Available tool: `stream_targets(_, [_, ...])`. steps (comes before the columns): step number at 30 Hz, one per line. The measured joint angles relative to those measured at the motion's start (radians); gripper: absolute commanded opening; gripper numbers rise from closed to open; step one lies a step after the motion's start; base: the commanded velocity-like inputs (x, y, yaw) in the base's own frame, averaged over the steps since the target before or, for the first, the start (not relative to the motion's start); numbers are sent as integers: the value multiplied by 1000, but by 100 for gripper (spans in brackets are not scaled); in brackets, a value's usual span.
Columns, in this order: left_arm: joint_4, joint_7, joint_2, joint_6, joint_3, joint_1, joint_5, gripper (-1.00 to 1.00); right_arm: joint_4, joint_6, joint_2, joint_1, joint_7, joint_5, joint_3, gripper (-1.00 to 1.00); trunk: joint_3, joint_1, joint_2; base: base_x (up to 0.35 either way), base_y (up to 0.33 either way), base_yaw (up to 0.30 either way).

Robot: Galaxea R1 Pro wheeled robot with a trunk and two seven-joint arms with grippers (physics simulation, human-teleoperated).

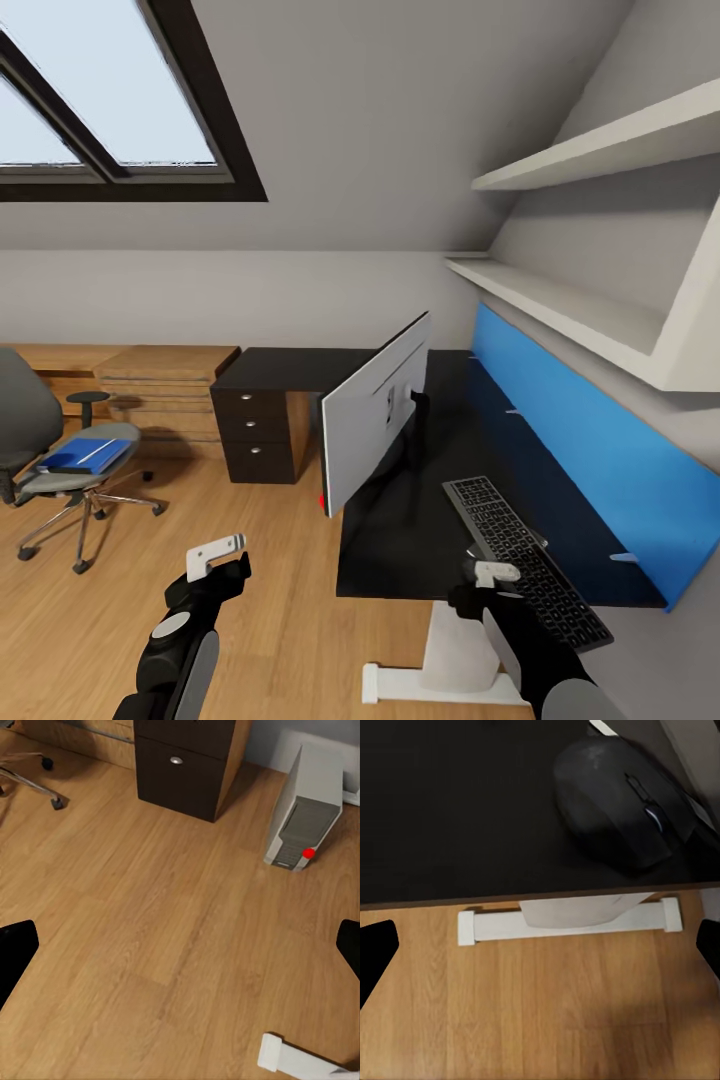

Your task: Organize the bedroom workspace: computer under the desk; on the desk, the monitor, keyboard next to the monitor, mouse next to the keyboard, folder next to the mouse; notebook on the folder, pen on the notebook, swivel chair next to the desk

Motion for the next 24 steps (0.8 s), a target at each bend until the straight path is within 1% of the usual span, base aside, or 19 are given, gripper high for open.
stream_targets(4, [-4,1,-2,0,0,0,1,100,0,7,1,0,1,0,0,100,0,0,0,0,8,0])
stream_targets(16, [-8,1,-6,0,-1,0,3,100,0,18,1,0,1,1,0,100,-38,46,-84,0,1,0])
stream_targets(24, [-6,1,-3,0,-2,0,2,100,-1,18,0,0,0,1,-1,100,-38,46,-84,0,0,0])
